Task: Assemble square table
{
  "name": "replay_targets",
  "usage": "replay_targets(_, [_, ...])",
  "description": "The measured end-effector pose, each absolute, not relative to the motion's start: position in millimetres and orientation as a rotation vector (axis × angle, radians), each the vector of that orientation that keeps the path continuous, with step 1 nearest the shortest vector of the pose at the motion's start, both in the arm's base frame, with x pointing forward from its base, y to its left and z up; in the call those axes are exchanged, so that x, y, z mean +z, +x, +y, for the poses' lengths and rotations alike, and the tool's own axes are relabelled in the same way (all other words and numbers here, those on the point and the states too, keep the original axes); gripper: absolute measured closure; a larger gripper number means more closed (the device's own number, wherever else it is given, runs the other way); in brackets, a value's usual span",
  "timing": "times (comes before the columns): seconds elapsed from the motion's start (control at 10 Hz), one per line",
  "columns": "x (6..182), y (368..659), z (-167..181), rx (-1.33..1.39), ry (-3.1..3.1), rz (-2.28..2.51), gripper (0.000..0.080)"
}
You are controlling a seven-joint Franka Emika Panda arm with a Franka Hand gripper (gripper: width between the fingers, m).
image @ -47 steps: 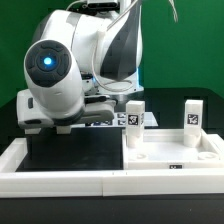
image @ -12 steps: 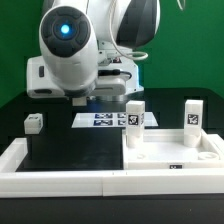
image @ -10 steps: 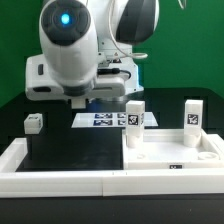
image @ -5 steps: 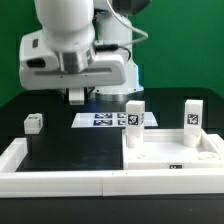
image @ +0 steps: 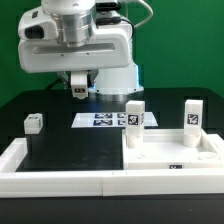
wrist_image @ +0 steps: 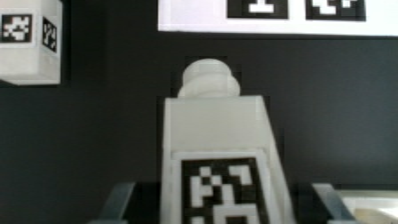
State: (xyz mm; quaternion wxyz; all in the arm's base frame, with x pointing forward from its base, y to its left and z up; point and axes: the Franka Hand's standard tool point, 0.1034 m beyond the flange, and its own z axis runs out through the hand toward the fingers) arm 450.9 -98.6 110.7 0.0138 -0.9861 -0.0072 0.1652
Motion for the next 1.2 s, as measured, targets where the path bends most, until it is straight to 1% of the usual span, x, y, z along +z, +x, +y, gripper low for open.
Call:
replay_targets(0.4, [110.7,457.7,-96.3,0.076,-3.134,-0.003,0.0515])
replay_targets(0.6, [116.7,476.1,-82.6,-0.101,-3.134,0.037,0.0515])
replay_targets(0.8, [124.8,498.6,-70.7,-0.335,-3.126,0.105,0.0515])
replay_targets(1.0, [129.2,511.2,-70.4,-0.587,-3.146,0.117,0.0515])
replay_targets(1.1, [129.0,506.6,-79.1,-0.68,-3.17,0.093,0.0515])
replay_targets(1.2, [127.0,503.6,-80.5,-0.681,-3.172,0.099,0.0515])
